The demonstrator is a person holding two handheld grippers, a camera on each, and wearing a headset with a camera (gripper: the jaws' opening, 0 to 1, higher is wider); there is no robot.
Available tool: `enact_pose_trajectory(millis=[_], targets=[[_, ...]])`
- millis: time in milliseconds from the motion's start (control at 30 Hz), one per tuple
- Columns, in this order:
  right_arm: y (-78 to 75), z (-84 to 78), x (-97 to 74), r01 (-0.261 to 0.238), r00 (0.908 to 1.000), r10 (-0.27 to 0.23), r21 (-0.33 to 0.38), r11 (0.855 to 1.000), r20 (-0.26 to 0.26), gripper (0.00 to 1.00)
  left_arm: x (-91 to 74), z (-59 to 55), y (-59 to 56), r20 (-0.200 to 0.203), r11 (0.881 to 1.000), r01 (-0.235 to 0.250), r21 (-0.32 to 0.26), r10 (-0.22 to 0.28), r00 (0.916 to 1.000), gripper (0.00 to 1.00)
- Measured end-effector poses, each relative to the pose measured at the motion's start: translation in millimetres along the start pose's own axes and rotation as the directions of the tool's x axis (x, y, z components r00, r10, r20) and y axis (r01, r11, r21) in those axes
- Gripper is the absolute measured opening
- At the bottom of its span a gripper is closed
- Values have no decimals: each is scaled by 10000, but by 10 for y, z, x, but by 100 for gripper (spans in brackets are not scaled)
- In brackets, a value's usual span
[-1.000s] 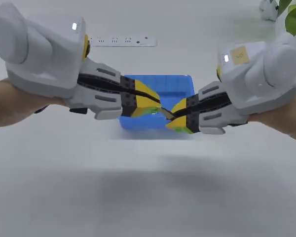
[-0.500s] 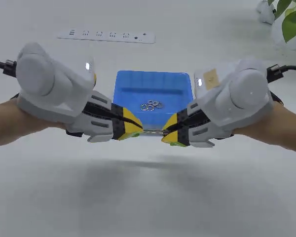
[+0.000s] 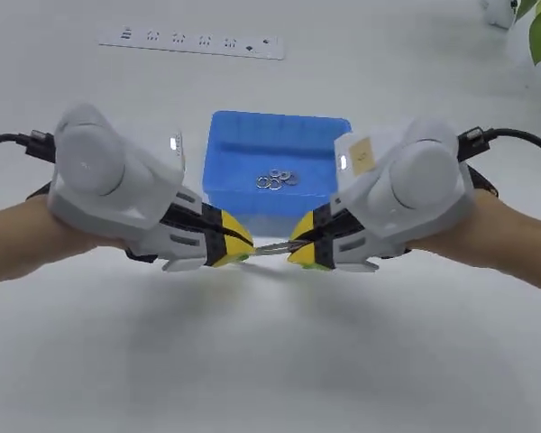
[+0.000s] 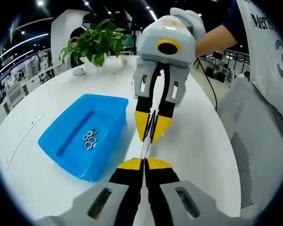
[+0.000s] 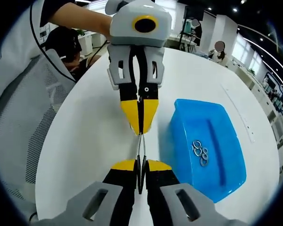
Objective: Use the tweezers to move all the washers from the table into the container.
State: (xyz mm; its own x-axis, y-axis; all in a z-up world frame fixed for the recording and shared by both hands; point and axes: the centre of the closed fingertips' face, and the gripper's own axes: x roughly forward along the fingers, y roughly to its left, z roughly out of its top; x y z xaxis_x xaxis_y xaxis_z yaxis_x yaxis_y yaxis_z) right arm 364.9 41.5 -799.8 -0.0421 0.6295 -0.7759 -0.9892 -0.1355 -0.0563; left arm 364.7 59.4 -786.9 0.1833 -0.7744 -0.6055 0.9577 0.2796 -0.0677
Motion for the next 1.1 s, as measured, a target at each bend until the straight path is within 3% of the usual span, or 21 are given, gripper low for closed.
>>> enact_pose_trajectory(millis=[300,467,533,900,1100], targets=[[16,-138,88,63,9994,-66,-90,9999,-332,9,69,-35,0,5,9997,-85,-232,85,10000,6],[41,-219,98,146,9975,-183,-534,9985,-677,11,87,23,-22,203,9992,24,-411,-16,9998,6],[42,-163,80,230,9989,-246,-377,9990,-405,10,90,46,-29,274,9992,36,-389,-25,9996,6],[19,-199,70,423,9980,-414,167,9990,-481,12,21,41,-60,153,9985,-193,-512,202,9997,10],[-21,-221,57,588,9974,-553,810,9950,-457,15,-97,35,-51,195,9946,-662,-803,679,9975,11]])
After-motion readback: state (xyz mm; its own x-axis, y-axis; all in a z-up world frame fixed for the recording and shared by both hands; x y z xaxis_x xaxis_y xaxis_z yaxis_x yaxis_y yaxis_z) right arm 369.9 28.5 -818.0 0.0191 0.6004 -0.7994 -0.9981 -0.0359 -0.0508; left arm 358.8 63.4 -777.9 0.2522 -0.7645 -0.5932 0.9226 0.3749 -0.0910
